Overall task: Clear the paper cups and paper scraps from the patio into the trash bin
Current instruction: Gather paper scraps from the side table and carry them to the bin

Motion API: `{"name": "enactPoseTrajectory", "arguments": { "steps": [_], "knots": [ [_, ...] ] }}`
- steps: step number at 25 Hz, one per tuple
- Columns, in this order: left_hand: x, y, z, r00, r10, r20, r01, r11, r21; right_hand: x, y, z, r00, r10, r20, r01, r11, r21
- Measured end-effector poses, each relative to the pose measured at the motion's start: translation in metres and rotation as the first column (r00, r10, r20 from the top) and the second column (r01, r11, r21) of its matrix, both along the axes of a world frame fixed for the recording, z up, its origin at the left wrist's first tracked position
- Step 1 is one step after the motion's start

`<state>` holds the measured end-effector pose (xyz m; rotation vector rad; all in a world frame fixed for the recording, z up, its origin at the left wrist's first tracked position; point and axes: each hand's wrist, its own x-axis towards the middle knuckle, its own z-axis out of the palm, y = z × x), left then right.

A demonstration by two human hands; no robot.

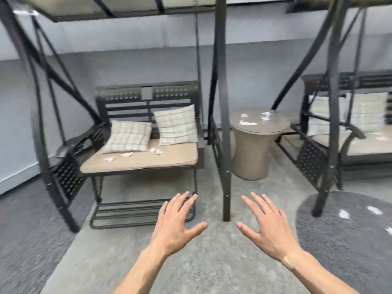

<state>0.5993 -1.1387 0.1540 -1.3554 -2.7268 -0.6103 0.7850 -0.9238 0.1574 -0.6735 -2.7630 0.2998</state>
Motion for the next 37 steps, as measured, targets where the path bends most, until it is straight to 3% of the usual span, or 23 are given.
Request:
{"name": "enactPoseTrajectory", "arguments": {
  "steps": [6, 11, 27, 37],
  "knots": [
    [-0.014, 0.146, 0.006, 0.979, -0.204, -0.014, 0.204, 0.979, 0.005, 0.045, 0.105, 0.004, 0.964, -0.263, 0.029, 0.262, 0.965, 0.017],
    [-0.052, 0.230, 0.003, 0.951, -0.308, -0.009, 0.308, 0.951, 0.014, 0.034, 0.162, -0.005, 0.925, -0.374, 0.066, 0.376, 0.926, -0.024],
    [-0.277, 0.453, 0.002, 0.913, -0.408, -0.008, 0.408, 0.913, -0.007, -0.195, 0.358, 0.006, 0.883, -0.464, 0.071, 0.464, 0.886, 0.019],
    [-0.333, 0.631, -0.007, 0.928, -0.373, 0.010, 0.373, 0.928, 0.010, -0.266, 0.538, -0.012, 0.901, -0.431, 0.058, 0.432, 0.902, -0.009]
  ]
}}
